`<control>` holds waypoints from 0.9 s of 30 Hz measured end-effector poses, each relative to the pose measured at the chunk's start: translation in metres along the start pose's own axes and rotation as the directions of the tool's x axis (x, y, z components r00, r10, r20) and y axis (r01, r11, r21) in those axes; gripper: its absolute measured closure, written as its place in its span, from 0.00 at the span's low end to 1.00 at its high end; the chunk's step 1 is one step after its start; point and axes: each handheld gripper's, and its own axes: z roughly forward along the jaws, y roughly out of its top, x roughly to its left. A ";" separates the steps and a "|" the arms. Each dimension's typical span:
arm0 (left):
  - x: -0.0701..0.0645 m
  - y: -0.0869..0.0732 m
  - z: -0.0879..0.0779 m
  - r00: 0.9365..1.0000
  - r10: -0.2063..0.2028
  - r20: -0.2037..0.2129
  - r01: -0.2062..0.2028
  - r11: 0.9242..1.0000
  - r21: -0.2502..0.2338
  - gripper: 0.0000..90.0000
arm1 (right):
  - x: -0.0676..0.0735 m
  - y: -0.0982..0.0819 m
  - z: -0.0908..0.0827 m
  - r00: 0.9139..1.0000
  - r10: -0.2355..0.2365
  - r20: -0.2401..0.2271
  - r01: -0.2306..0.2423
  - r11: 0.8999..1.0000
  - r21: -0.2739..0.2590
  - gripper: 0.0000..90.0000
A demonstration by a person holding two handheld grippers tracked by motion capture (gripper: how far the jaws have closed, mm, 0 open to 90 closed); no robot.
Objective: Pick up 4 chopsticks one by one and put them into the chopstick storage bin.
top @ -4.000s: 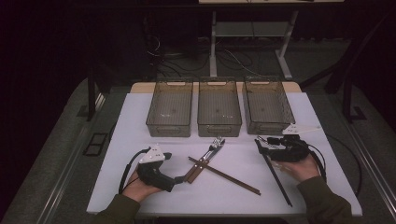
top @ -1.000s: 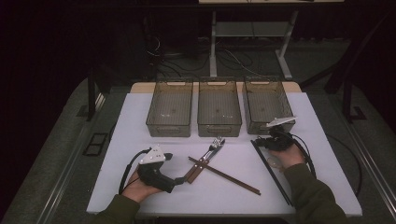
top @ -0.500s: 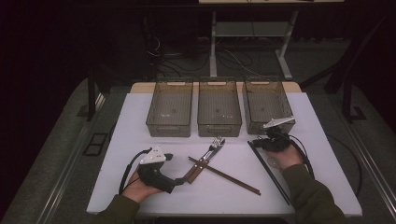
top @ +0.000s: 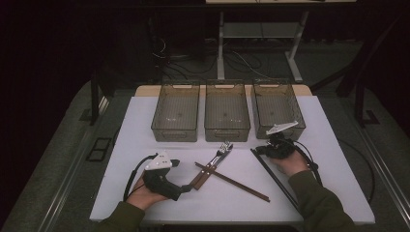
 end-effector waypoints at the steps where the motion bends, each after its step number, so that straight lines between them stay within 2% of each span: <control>1: 0.000 0.000 0.000 1.000 0.000 0.000 0.000 1.000 0.000 0.00 | 0.000 0.000 0.000 1.000 0.000 0.000 0.000 1.000 0.000 1.00; 27: -0.001 0.000 0.000 1.000 0.002 0.006 -0.002 1.000 0.000 0.00 | 0.028 0.008 0.012 0.996 -0.070 -0.054 0.071 0.997 0.014 1.00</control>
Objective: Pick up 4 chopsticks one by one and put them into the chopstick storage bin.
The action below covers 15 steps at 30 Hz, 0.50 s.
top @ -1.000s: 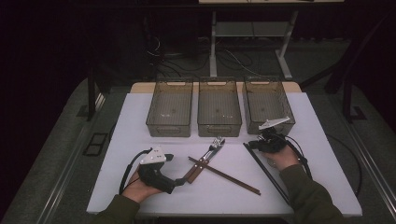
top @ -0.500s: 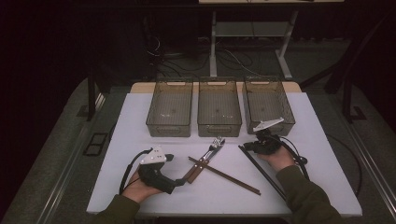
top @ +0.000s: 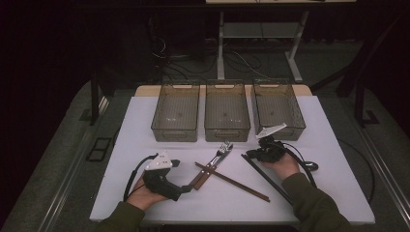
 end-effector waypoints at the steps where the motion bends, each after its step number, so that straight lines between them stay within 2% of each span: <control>1: 0.000 0.000 0.000 1.000 0.000 0.000 0.000 1.000 0.001 0.00 | 0.001 0.000 0.000 1.000 -0.001 -0.002 0.001 1.000 0.001 1.00; 15: 0.000 0.000 0.000 1.000 0.000 0.002 0.000 1.000 0.002 0.00 | 0.014 0.004 0.006 0.999 -0.038 -0.038 0.038 0.999 0.008 1.00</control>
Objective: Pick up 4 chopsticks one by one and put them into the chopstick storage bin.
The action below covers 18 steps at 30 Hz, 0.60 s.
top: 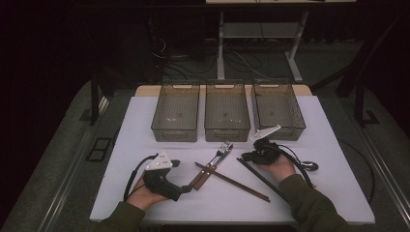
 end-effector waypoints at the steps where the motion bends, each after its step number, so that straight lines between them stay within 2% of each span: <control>1: 0.000 0.000 0.000 1.000 -0.001 0.000 0.001 1.000 0.000 0.00 | 0.001 0.000 0.000 1.000 -0.001 -0.001 0.001 1.000 0.002 1.00; 14: 0.000 0.000 0.000 1.000 -0.001 0.002 0.001 1.000 0.003 0.00 | 0.013 0.004 0.005 0.999 -0.031 -0.036 0.032 0.999 0.014 1.00; 18: 0.000 0.000 0.000 1.000 -0.001 0.002 0.001 1.000 0.004 0.00 | 0.019 0.006 0.008 0.997 -0.054 -0.053 0.055 0.998 0.018 1.00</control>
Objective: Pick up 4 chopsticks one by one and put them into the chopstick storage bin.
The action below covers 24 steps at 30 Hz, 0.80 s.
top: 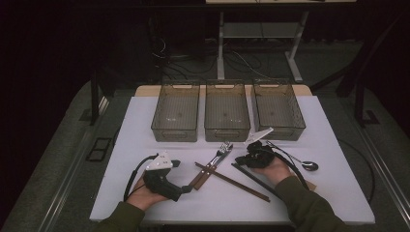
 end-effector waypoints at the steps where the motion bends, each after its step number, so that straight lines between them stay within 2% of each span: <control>1: 0.000 0.000 0.000 1.000 -0.001 0.000 0.001 1.000 0.001 0.00 | 0.000 0.000 0.000 1.000 0.000 0.000 0.000 1.000 0.000 1.00; 5: 0.000 0.000 0.000 1.000 0.002 0.000 -0.002 1.000 0.004 0.00 | 0.004 0.001 0.002 1.000 -0.015 -0.006 0.015 1.000 0.006 1.00; 10: 0.000 0.000 0.000 1.000 0.002 0.001 -0.002 1.000 0.003 0.00 | 0.004 0.002 0.001 1.000 -0.012 -0.010 0.012 1.000 0.004 0.99; 11: 0.000 0.000 0.000 1.000 0.001 0.001 -0.001 1.000 0.000 0.00 | 0.001 0.002 -0.004 1.000 0.009 -0.006 -0.009 1.000 -0.014 0.96; 13: 0.000 0.000 0.000 1.000 -0.001 0.001 0.001 1.000 -0.003 0.00 | -0.001 0.002 -0.008 1.000 0.018 -0.011 -0.018 0.999 -0.030 0.94; 14: 0.000 0.000 0.000 1.000 0.000 0.001 0.000 1.000 -0.002 0.00 | -0.004 0.002 -0.017 0.999 0.034 -0.016 -0.035 0.998 -0.050 0.88; 15: 0.000 0.000 0.000 1.000 0.000 0.001 0.000 1.000 -0.001 0.00 | -0.004 0.002 -0.017 0.999 0.034 -0.016 -0.035 0.998 -0.050 0.88; 19: 0.000 0.000 -0.001 1.000 0.001 -0.001 -0.001 1.000 -0.003 0.00 | -0.004 -0.003 -0.028 0.999 0.046 -0.023 -0.048 0.997 -0.065 0.73; 24: 0.000 0.000 -0.003 1.000 -0.010 0.001 0.010 1.000 -0.018 0.00 | -0.002 -0.013 -0.043 0.999 0.046 -0.014 -0.047 0.996 -0.077 0.66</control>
